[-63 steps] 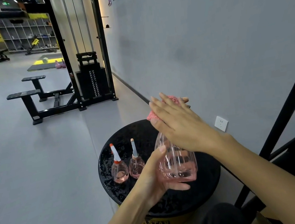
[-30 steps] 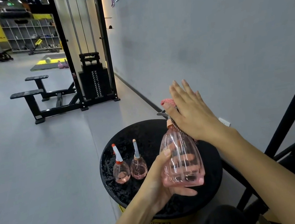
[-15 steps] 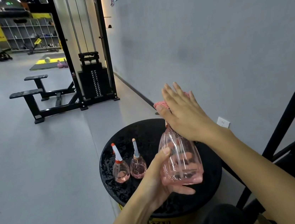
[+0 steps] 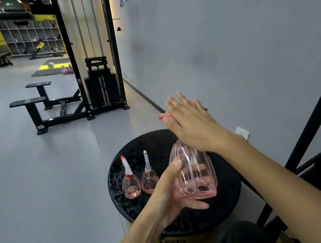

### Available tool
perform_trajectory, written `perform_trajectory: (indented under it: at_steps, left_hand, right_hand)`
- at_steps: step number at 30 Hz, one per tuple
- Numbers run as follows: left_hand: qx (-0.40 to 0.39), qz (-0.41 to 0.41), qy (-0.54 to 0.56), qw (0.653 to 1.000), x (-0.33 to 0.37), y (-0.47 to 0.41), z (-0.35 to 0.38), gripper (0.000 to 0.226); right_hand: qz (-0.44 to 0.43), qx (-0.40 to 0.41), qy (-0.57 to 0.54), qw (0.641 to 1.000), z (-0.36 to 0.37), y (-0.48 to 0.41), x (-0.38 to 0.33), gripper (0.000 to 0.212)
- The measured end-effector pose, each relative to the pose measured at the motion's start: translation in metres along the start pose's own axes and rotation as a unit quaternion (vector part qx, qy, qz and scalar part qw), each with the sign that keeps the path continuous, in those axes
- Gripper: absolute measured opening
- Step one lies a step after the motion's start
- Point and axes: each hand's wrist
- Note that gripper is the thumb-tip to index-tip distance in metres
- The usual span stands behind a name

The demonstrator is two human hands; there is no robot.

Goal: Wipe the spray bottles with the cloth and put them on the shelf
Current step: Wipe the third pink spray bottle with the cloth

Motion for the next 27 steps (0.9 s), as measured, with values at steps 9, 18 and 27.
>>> perform_trajectory:
  at_steps: [9,18,27]
  left_hand:
    - [0.010,0.004,0.008,1.000,-0.002,0.004,-0.006,0.084]
    - [0.005,0.005,0.012,1.000,-0.004,0.003,-0.003,0.071]
    - [0.006,0.003,0.011,1.000,-0.002,0.003,-0.005,0.078]
  right_hand:
    - [-0.040,-0.042,-0.011,0.998,0.009,0.021,-0.005,0.061]
    - [-0.035,-0.048,-0.002,0.998,0.006,0.016,-0.002,0.062]
    - [-0.027,-0.012,0.004,1.000,0.001,0.011,0.006,0.059]
Point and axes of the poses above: each hand's wrist, its own y-axis away from the middle knuckle, its own z-axis out of the palm, x = y × z, and after that the axes turned 7 degrees about -y, right-handed
